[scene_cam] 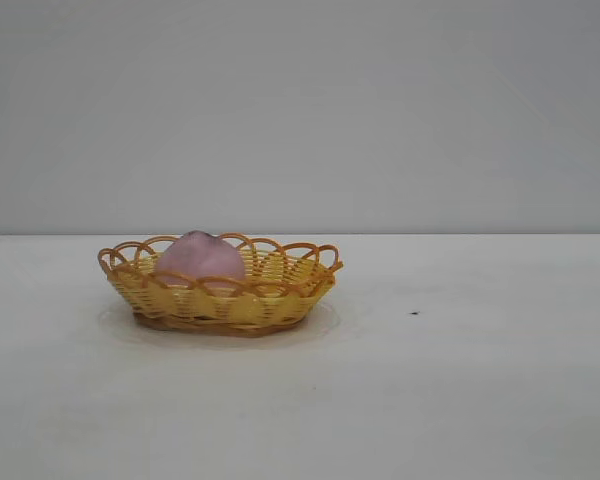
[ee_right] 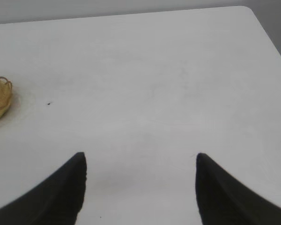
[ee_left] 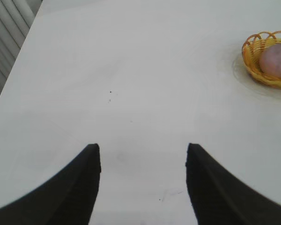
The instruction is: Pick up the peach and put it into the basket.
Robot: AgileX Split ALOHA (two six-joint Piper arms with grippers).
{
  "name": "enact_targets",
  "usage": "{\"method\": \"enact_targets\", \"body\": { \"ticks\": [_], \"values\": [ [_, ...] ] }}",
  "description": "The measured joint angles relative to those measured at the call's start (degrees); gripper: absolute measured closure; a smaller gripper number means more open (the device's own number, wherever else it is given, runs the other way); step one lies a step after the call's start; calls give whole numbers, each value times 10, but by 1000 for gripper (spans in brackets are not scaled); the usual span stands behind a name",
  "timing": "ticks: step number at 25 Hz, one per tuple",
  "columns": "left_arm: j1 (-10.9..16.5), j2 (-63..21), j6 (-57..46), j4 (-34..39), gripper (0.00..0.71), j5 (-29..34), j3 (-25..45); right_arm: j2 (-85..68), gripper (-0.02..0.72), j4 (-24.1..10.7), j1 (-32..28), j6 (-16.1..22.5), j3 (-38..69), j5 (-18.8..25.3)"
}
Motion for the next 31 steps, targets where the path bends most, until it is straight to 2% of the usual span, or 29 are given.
{"method": "enact_targets", "body": {
  "ticks": [19,24,31],
  "values": [
    [0,0,0,0,368,0,0,0,251,0,1,0,0,0],
    [0,0,0,0,368,0,0,0,251,0,45,0,0,0],
    [0,0,0,0,368,0,0,0,251,0,49,0,0,0]
  ]
}}
